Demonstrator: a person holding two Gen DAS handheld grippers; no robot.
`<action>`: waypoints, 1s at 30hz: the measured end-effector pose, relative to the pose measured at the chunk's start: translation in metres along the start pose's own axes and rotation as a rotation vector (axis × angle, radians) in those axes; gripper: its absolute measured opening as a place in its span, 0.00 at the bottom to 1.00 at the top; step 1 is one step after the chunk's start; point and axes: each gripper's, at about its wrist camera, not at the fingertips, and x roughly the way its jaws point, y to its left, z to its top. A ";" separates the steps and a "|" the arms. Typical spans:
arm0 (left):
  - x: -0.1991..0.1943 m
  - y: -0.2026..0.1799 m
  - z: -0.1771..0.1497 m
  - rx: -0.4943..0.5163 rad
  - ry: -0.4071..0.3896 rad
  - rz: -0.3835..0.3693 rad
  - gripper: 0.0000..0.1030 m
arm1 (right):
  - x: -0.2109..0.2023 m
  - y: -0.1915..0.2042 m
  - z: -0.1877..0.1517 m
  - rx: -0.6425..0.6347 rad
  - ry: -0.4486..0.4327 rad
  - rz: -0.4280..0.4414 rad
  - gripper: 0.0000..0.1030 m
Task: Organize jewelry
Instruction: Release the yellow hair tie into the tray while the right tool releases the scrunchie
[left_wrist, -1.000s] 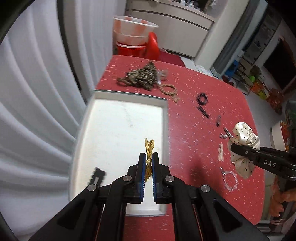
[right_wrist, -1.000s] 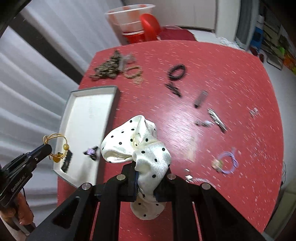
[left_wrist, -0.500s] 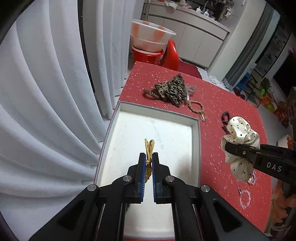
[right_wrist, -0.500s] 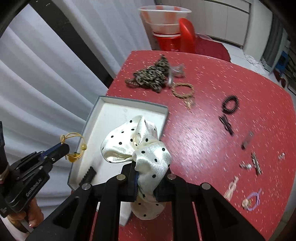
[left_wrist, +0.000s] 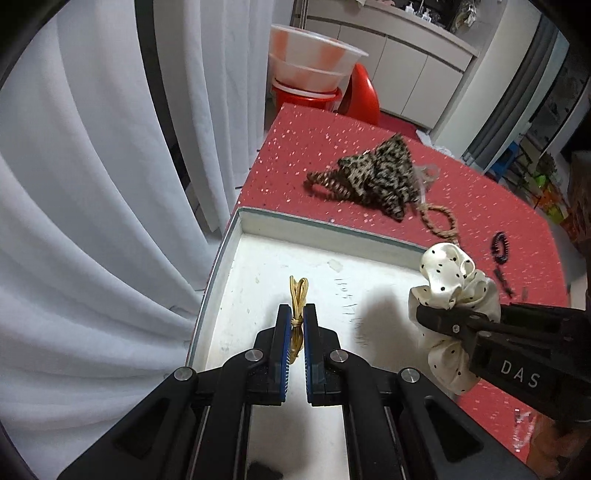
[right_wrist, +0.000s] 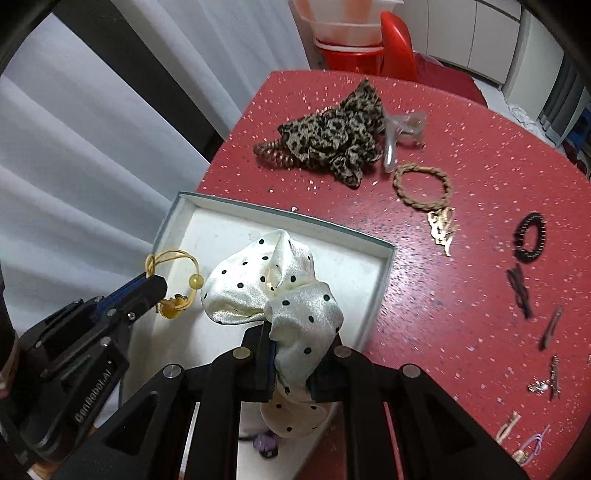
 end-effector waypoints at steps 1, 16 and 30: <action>0.005 0.000 0.000 0.000 0.001 0.005 0.07 | 0.003 0.000 -0.001 0.005 0.002 -0.001 0.13; 0.036 -0.001 -0.013 0.031 0.060 0.101 0.08 | 0.035 -0.001 -0.004 0.025 0.018 -0.009 0.19; 0.020 -0.004 -0.016 0.003 0.021 0.140 1.00 | -0.004 -0.006 0.001 0.037 -0.045 0.006 0.76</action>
